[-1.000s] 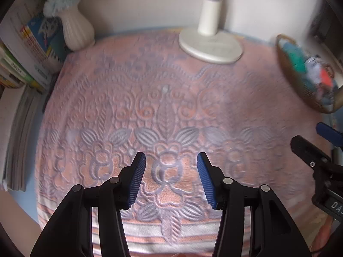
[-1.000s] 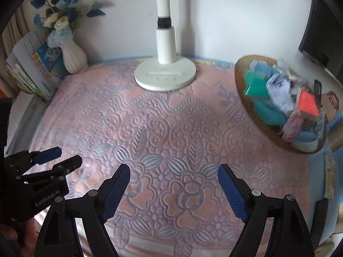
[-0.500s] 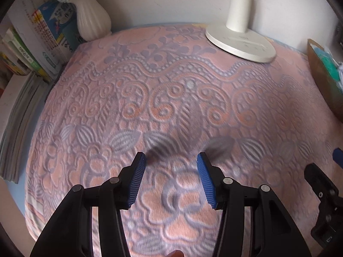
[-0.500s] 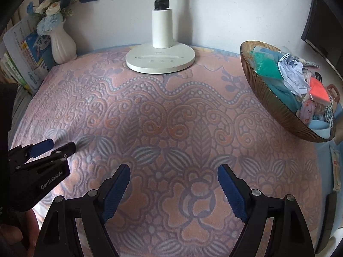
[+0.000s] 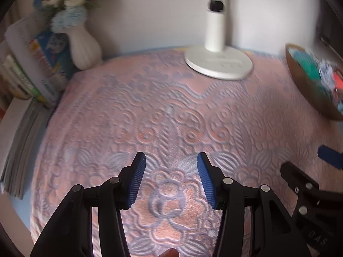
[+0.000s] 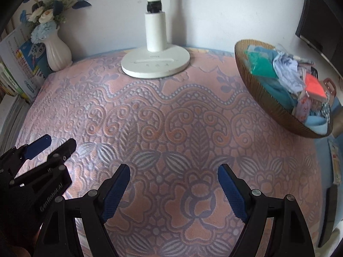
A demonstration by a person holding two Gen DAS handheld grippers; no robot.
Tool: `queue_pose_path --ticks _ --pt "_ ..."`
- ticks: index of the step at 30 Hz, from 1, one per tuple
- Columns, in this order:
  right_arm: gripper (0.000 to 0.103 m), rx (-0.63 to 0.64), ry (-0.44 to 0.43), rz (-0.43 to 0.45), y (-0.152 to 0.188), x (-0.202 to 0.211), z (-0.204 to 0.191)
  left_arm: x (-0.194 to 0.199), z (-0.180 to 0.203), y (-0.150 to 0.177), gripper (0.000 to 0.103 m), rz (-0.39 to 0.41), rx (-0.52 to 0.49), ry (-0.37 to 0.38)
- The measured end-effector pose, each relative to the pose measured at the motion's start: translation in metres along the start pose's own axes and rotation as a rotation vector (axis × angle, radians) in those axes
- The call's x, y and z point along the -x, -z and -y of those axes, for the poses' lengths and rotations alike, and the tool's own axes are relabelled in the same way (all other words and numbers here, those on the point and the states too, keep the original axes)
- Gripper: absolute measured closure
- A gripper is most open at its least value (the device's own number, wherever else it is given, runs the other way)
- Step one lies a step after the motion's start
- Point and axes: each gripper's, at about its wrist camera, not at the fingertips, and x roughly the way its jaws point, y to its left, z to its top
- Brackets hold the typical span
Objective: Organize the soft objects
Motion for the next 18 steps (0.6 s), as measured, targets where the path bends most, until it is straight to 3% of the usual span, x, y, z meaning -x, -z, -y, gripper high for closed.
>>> queue_pose_path --ticks 5,9,10,11,14,18 --pt "0.020 -0.014 0.023 -0.002 0.003 -0.025 0.009 -0.028 0.005 0.010 0.054 -0.031 0.019 0.010" --pt "0.019 -0.015 0.023 -0.011 0.010 -0.042 0.011 -0.029 0.004 0.017 0.019 0.044 0.027 -0.075" --pt "0.016 -0.018 0.022 0.005 0.012 -0.041 0.012 -0.030 0.003 0.018 0.013 0.049 0.036 -0.083" --pt "0.011 -0.018 0.024 0.002 0.013 -0.042 0.011 -0.032 -0.003 0.018 0.000 0.043 0.068 -0.092" --pt "0.000 -0.020 0.022 -0.007 0.014 -0.046 0.011 -0.041 -0.025 0.017 0.000 0.000 0.191 0.005" --pt "0.000 0.008 0.020 0.028 0.018 -0.047 0.009 -0.041 -0.024 0.018 0.000 0.021 0.181 -0.008"
